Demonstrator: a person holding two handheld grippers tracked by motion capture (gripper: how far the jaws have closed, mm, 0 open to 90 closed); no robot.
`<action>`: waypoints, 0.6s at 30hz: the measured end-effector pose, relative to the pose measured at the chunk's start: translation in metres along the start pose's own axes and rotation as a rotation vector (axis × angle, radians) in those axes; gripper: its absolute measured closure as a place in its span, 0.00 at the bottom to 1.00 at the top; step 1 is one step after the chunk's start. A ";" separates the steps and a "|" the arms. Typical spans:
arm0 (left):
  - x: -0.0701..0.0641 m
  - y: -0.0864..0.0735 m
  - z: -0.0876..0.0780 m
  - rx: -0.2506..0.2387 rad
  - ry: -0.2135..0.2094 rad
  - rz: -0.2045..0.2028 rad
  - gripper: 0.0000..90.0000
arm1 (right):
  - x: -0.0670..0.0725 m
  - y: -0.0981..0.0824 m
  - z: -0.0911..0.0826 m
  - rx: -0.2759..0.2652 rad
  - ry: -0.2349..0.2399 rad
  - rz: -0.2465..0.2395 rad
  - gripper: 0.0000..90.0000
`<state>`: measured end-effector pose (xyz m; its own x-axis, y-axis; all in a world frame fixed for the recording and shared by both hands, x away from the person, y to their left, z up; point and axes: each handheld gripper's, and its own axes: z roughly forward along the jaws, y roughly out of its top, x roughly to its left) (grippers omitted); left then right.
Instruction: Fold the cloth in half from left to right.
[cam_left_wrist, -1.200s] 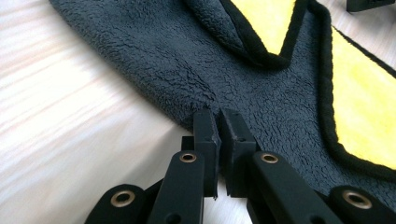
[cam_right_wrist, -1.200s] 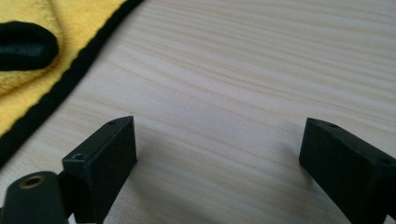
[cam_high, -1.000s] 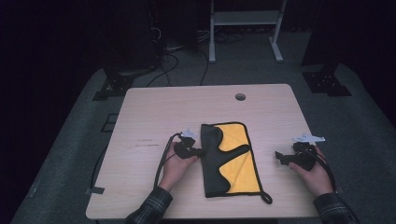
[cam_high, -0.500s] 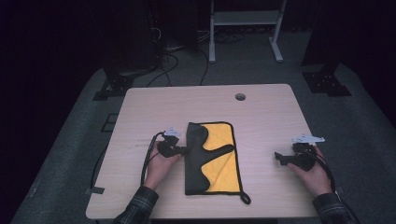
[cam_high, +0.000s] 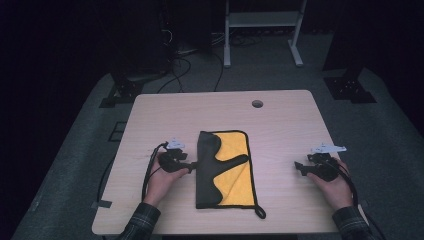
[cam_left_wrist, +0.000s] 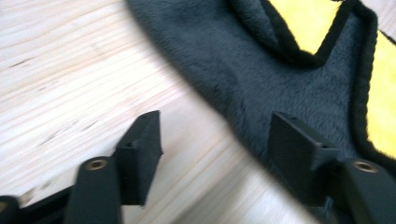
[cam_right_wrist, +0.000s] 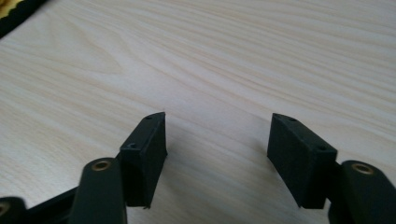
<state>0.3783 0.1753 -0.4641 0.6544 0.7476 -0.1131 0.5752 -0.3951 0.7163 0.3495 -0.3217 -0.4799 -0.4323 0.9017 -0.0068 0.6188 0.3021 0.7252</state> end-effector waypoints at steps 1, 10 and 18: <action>0.002 -0.002 -0.003 0.001 0.014 -0.002 0.34 | 0.001 0.001 0.000 0.001 0.007 0.002 0.42; 0.006 -0.022 -0.016 0.025 0.039 0.024 0.23 | 0.023 0.022 0.000 -0.052 0.118 -0.017 0.49; 0.003 -0.035 -0.020 0.044 0.086 0.097 0.14 | 0.054 0.045 0.009 -0.072 0.209 -0.082 0.54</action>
<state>0.3503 0.2020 -0.4763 0.6647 0.7469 0.0156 0.5334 -0.4891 0.6901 0.3597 -0.2562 -0.4540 -0.6102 0.7892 0.0695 0.5311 0.3424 0.7751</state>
